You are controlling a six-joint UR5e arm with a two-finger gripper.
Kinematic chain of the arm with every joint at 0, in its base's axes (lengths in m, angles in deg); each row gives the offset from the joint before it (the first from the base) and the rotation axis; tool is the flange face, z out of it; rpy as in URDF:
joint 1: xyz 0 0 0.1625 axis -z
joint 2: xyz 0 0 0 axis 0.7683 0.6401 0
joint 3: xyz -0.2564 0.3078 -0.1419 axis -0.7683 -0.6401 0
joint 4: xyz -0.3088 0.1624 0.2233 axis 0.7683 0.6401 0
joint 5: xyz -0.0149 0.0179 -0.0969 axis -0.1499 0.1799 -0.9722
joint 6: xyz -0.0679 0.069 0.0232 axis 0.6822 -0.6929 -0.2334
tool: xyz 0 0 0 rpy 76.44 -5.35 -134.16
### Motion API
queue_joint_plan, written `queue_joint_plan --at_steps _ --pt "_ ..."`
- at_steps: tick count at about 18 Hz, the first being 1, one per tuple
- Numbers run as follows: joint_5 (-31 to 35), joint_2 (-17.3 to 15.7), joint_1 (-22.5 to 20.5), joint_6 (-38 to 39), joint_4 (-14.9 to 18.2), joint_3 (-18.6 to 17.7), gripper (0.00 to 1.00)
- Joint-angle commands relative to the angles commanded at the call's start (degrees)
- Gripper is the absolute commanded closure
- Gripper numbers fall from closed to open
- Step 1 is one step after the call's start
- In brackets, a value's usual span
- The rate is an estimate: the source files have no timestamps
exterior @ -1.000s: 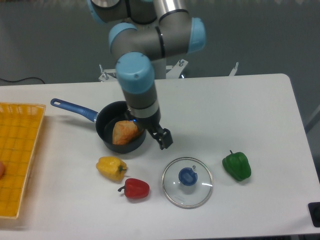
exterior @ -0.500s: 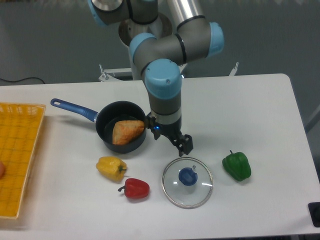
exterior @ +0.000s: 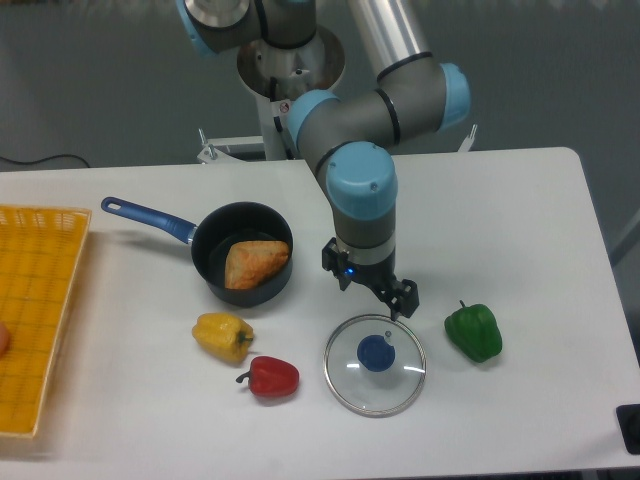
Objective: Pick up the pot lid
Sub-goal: 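Move the gripper away from the saucepan toward the glass lid's blue knob, then lower the open gripper around the blue knob of the glass lid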
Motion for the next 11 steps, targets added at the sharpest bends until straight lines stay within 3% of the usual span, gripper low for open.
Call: queue_joint_plan --at_steps 6,11 --pt "0.9 3.8 0.7 -1.1 -0.6 3.2 0.00" --pt "0.9 5.7 0.6 -11.7 -0.6 4.7 0.00"
